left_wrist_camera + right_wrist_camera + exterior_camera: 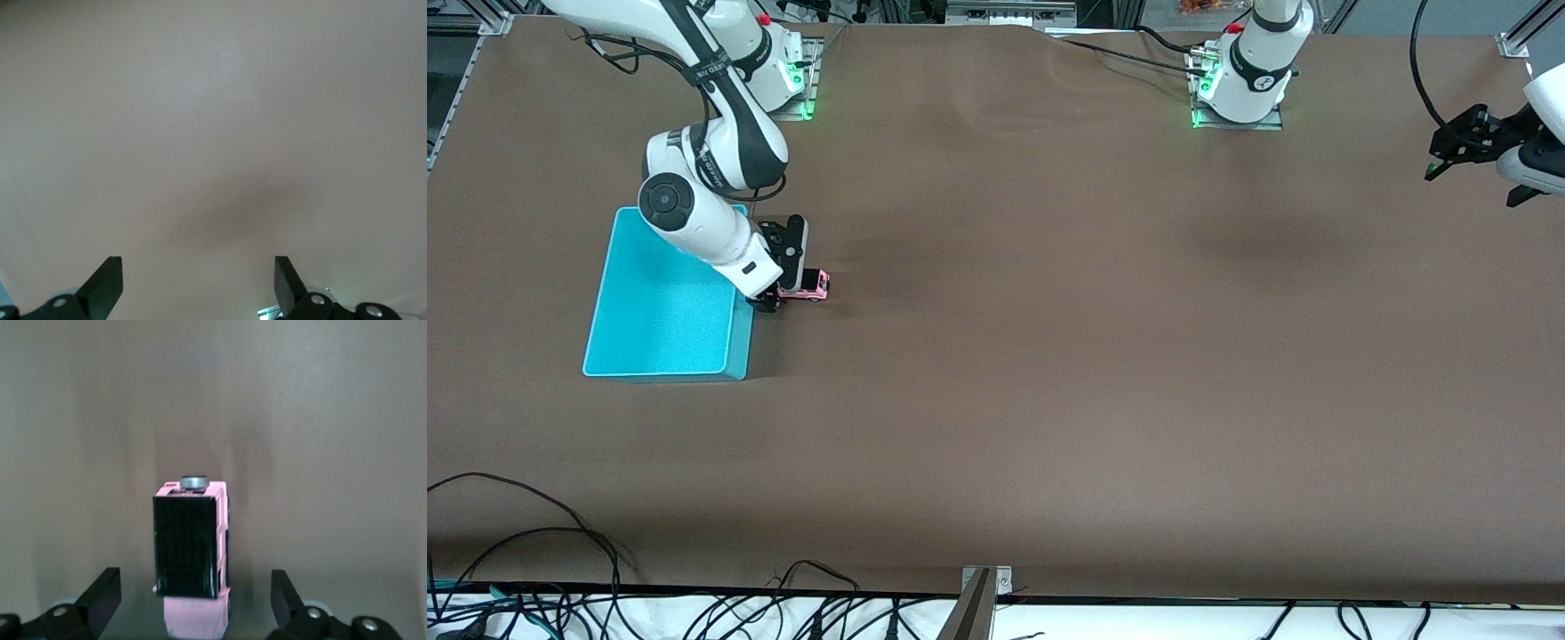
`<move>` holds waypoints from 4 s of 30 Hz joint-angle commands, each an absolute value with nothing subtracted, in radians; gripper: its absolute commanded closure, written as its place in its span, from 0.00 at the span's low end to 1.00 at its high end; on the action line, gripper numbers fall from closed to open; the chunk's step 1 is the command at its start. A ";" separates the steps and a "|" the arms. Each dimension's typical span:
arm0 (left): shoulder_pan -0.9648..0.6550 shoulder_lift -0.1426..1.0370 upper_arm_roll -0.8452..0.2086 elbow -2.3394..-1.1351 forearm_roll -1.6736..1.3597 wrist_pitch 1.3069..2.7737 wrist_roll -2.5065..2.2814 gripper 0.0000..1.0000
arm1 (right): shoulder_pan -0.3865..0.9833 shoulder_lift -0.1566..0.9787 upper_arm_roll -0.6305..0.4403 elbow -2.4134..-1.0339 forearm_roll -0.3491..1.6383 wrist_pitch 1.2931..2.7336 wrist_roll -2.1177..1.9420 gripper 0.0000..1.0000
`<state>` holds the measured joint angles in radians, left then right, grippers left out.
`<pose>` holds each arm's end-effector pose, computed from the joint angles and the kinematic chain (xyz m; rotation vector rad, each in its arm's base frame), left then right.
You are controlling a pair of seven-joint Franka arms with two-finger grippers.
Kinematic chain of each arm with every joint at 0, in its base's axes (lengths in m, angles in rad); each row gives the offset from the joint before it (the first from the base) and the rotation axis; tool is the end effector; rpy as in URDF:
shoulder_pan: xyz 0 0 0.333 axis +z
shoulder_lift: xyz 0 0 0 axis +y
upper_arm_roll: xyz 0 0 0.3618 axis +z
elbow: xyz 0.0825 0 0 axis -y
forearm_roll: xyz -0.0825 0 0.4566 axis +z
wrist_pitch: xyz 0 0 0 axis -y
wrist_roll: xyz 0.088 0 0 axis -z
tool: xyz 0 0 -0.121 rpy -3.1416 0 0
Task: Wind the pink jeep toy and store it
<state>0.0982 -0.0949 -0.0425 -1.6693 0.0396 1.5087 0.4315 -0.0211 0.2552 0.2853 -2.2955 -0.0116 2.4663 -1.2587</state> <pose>0.5835 0.0364 0.6554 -3.0586 0.5792 0.1158 0.5520 0.1533 0.2070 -2.2038 -2.1074 0.0521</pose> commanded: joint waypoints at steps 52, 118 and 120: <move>0.060 -0.117 -0.043 -1.631 -0.044 1.466 0.063 0.00 | -0.028 0.265 0.241 -1.829 -0.012 1.951 -1.410 1.00; -0.017 -0.094 0.025 -1.620 -0.031 1.450 0.061 0.00 | -0.051 0.270 -0.114 -2.202 0.104 2.197 -1.844 0.00; -0.015 -0.094 0.025 -1.620 -0.031 1.447 0.060 0.00 | -0.049 0.270 -0.110 -2.139 0.104 2.136 -1.842 0.00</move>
<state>-0.0135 -0.0956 0.0154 -1.6235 -0.0237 1.4528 0.0640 -0.0429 0.2885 -0.1168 -2.2373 0.0854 2.2260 -1.8301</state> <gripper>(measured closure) 0.000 0.035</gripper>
